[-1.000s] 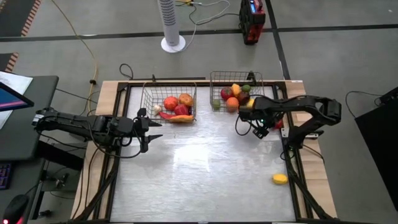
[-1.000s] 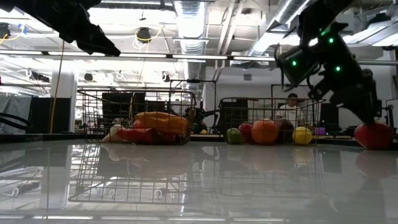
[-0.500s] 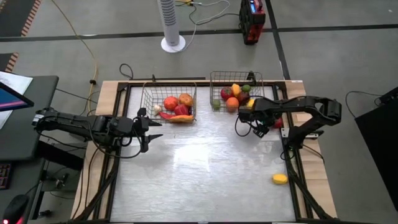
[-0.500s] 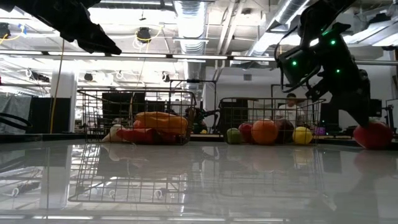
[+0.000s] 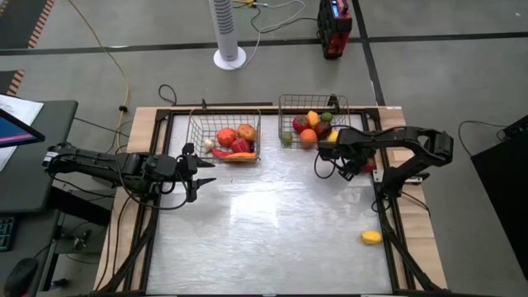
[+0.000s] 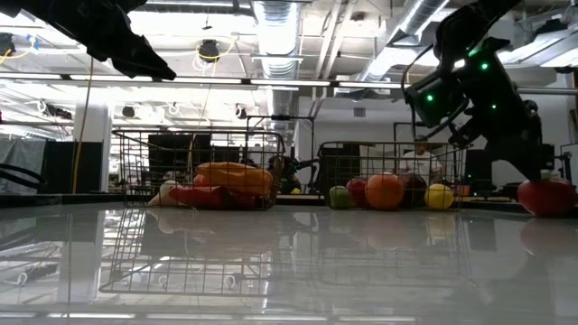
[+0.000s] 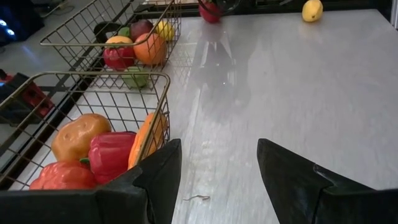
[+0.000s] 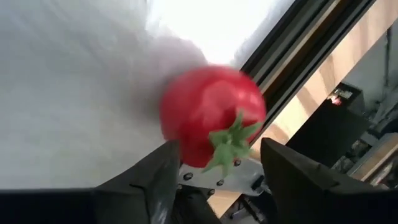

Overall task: Sort produce into baskets
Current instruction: Put the tomato into the right gold wire basket

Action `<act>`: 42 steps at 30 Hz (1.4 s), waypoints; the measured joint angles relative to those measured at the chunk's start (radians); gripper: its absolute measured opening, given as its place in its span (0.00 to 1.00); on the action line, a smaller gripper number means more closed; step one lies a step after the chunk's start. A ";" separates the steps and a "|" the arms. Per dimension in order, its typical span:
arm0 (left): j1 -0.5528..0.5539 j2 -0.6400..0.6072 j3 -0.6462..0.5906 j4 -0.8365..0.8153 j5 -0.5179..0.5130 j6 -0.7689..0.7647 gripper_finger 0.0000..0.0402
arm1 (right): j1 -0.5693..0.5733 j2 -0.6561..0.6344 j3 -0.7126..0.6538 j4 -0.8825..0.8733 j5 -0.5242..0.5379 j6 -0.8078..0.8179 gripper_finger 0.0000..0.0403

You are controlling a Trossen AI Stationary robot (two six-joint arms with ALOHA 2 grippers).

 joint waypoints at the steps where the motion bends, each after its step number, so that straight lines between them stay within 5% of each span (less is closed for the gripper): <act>1: 0.000 0.000 0.000 0.000 0.000 0.001 0.50 | -0.004 0.000 -0.008 0.001 -0.007 -0.001 0.61; 10: 0.000 0.000 0.000 -0.001 0.000 0.002 0.50 | -0.013 0.000 -0.074 0.030 -0.015 0.008 0.43; 23: 0.000 0.000 0.000 -0.001 0.000 0.002 0.50 | -0.013 0.000 -0.074 0.034 0.001 0.006 0.05; 32: 0.000 0.000 0.000 0.000 -0.001 0.002 0.50 | 0.000 0.000 -0.059 -0.015 0.014 0.015 0.04; 42: 0.000 0.000 0.000 0.000 -0.002 0.002 0.50 | 0.072 -0.001 0.121 -0.162 0.059 0.081 0.04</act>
